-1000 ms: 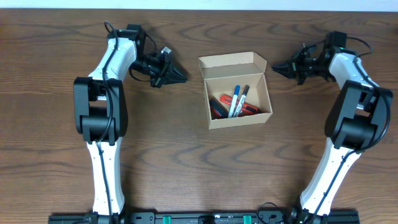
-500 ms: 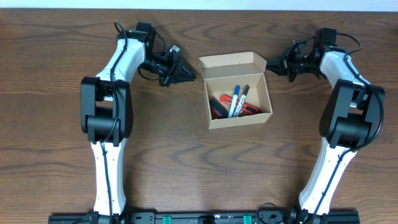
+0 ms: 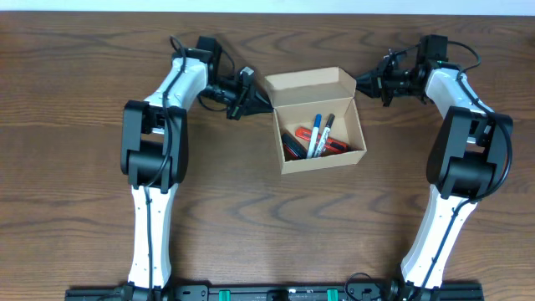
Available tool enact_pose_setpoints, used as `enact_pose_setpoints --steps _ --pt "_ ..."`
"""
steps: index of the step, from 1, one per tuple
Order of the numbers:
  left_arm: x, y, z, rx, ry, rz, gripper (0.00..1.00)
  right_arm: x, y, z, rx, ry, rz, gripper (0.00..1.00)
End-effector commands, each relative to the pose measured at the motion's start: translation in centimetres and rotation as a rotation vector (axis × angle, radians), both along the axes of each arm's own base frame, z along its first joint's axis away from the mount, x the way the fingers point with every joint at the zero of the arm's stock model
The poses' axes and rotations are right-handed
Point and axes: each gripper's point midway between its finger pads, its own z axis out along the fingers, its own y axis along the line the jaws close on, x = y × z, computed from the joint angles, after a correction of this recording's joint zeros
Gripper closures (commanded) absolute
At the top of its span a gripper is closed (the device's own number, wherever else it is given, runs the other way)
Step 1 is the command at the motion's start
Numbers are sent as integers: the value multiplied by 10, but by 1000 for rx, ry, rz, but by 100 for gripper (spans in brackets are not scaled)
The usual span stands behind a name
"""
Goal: Pack container
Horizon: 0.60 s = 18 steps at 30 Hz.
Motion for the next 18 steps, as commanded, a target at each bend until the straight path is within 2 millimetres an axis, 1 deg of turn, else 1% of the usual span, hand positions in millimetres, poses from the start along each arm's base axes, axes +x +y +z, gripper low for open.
enact_pose_setpoints --steps 1,3,9,13,18 --pt "7 -5 13 -78 13 14 94 -2 10 0 67 21 17 98" --pt "11 -8 18 -111 5 18 94 -1 10 2 75 8 22 98" --pt "16 -9 21 -131 -35 15 94 2 12 7 89 -28 33 98" --pt "23 -13 31 -195 -105 0 94 4 13 11 104 -55 43 99" --pt "28 -13 32 -198 -130 4 94 4 13 11 100 -66 50 98"
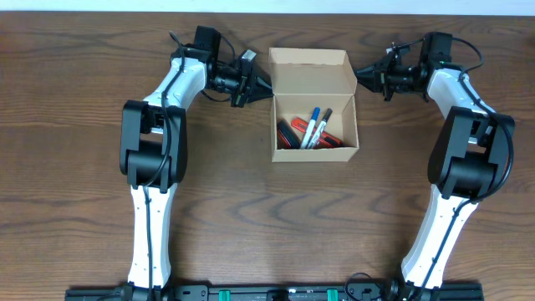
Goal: Pack container
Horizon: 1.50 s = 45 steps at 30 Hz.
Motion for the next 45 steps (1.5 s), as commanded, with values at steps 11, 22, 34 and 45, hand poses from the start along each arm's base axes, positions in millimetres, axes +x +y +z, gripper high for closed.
enact_pose_setpoints --steps 11,22,34,45 --pt "1 -4 6 -32 29 -3 94 -6 14 -1 58 7 48 99" --pt "8 14 -16 39 107 57 94 -6 13 -2 59 12 45 98" --pt "14 9 -50 -22 167 58 94 -9 15 2 83 10 58 99" --pt "39 3 -29 -104 122 71 94 -10 17 3 94 16 63 98"
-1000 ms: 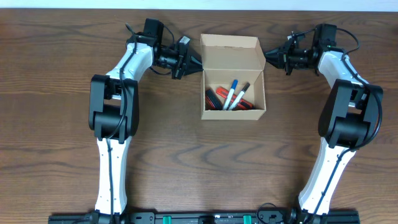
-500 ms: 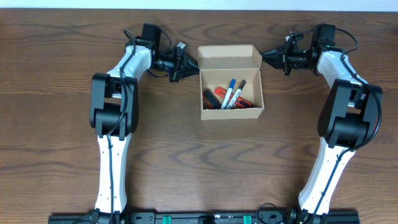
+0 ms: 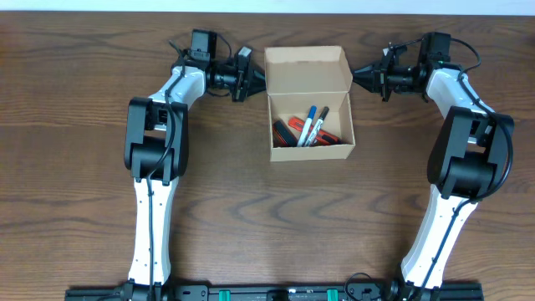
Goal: Pack container
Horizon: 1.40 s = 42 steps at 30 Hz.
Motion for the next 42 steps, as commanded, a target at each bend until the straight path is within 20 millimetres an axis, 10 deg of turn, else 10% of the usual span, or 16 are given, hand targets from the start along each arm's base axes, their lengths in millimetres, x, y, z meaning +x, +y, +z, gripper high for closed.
enact_pose_setpoints --steps 1,18,32,42 --pt "-1 -3 2 -37 72 -14 94 -5 8 -5 30 9 31 98" --pt "9 -7 50 -170 -126 -102 94 -10 6 -8 21 11 42 99" --pt "2 -7 149 -235 -356 -121 94 -14 -22 -10 25 40 -7 98" --pt "-11 -31 156 -245 -358 -166 94 -18 -20 -2 79 39 9 99"
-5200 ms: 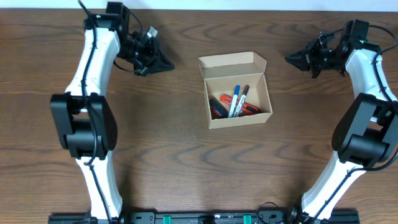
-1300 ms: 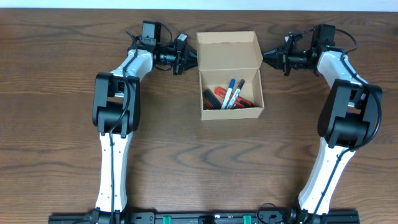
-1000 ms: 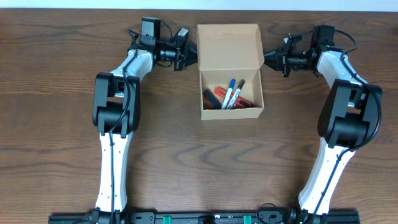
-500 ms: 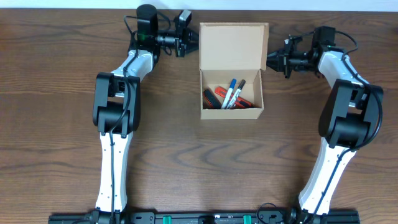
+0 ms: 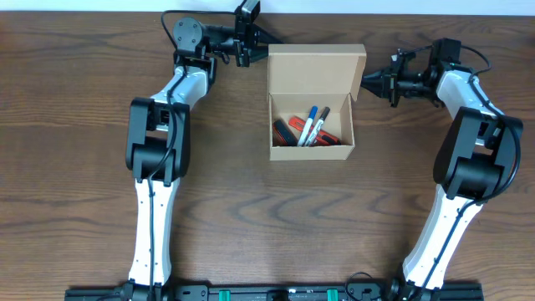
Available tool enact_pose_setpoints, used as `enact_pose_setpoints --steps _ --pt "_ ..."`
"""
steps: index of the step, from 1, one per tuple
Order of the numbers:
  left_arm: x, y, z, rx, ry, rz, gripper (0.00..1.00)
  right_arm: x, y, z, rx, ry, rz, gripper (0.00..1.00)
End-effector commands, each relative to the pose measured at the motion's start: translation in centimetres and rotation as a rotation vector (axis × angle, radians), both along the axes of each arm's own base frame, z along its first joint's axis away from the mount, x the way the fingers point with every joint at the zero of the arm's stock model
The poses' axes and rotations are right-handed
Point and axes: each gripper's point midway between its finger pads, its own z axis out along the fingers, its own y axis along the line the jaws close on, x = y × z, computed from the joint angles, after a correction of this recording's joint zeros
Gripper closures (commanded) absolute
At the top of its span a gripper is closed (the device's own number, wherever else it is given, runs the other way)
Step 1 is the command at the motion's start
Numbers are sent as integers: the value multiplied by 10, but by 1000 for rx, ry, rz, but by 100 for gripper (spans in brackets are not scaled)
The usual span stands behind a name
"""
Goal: Pack container
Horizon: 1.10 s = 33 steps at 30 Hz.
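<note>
An open cardboard box stands at mid-table, holding several markers in blue, black and red. Its lid stands up at the back. On the lid's right side a narrow flap is spread outward. My right gripper has its narrow tips at that flap's edge and appears shut on it. My left gripper is raised at the lid's top left corner. Whether its fingers are open is unclear from overhead.
Bare brown wooden table surrounds the box. Both arms reach in from the front edge and bend inward at the back. The table's far edge runs just behind the left gripper.
My left gripper has gone from the lid's left edge up to its top left corner, higher and further back. My right gripper has shifted right, and the lid's right flap now spreads outward.
The box first sat turned at an angle, with a gripper at each side of its lid. It then stood square, a little further back, then slightly further left. Now the lid's right flap is spread and my left gripper is raised at the corner.
</note>
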Motion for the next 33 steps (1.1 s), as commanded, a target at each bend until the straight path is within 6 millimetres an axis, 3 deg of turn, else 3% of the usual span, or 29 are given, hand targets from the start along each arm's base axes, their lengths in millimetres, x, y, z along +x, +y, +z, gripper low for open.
enact_pose_setpoints --steps 1,5,10,19,24,28,33 --pt "-14 -19 15 7 18 -50 94 -4 1 -1 50 -10 21 98" --pt "-24 -30 27 2 -6 -75 94 -6 4 10 100 -33 39 99" --pt "-30 -29 51 -7 -53 -75 94 -14 7 26 96 -53 58 99" --pt "-40 -24 89 -22 -124 -71 94 -26 11 85 65 -140 72 98" --pt "-43 -22 97 -25 -140 -69 94 -32 19 114 48 -208 92 99" --pt "-43 -23 97 -25 -139 -70 94 -34 23 119 37 -222 100 98" --pt "-41 -19 97 -24 -139 -63 94 -30 18 107 -38 -204 78 99"
